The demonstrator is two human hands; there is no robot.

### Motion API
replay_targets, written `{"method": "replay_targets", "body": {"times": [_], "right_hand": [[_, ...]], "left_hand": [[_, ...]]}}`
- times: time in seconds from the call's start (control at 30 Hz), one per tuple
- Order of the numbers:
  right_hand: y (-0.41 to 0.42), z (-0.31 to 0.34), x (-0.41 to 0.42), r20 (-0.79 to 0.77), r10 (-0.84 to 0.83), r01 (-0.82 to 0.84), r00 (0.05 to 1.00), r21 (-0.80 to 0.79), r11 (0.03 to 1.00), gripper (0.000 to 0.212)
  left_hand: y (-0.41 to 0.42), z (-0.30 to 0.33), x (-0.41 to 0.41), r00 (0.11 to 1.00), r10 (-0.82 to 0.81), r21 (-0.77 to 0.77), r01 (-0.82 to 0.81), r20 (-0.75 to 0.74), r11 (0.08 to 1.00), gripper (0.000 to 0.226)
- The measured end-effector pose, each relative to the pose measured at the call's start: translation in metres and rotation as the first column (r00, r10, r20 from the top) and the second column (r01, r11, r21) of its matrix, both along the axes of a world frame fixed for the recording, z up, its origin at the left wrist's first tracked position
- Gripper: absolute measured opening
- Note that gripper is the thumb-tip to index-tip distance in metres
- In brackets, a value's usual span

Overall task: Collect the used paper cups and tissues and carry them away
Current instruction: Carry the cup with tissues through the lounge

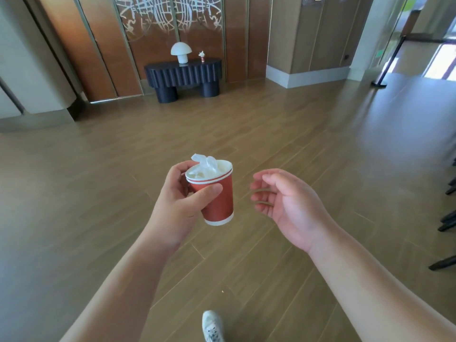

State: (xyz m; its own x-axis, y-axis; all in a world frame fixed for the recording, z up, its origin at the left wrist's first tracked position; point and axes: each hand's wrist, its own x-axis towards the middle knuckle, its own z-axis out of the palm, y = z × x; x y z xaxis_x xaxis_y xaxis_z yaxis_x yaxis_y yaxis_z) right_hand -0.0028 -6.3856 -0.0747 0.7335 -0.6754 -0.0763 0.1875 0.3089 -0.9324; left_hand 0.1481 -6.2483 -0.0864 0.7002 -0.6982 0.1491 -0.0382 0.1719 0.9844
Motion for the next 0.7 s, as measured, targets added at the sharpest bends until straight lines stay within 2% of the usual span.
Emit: {"method": "replay_targets", "body": {"times": [0.13,0.3,0.53,0.7], "right_hand": [[-0.062,0.0,0.079,-0.049,-0.074,0.072,0.996,-0.028,0.997,0.022],[-0.136,0.019,0.165,-0.052,-0.139,0.136,0.989,-0.054,0.989,0.023],[-0.217,0.031,0.247,-0.012,-0.184,0.183,0.983,-0.044,0.982,0.019],[-0.276,0.018,0.307,0.011,-0.16,0.16,0.987,-0.039,0.986,0.021]], "left_hand": [[-0.068,-0.01,0.086,0.998,-0.034,0.021,0.033,0.059,0.999,0.072],[-0.162,0.01,0.183,0.987,-0.117,0.014,0.116,0.111,0.993,0.068],[-0.255,0.026,0.269,0.971,-0.204,0.009,0.204,0.128,0.979,0.067],[-0.314,0.018,0.33,0.975,-0.183,0.022,0.182,0.126,0.983,0.067]]}}
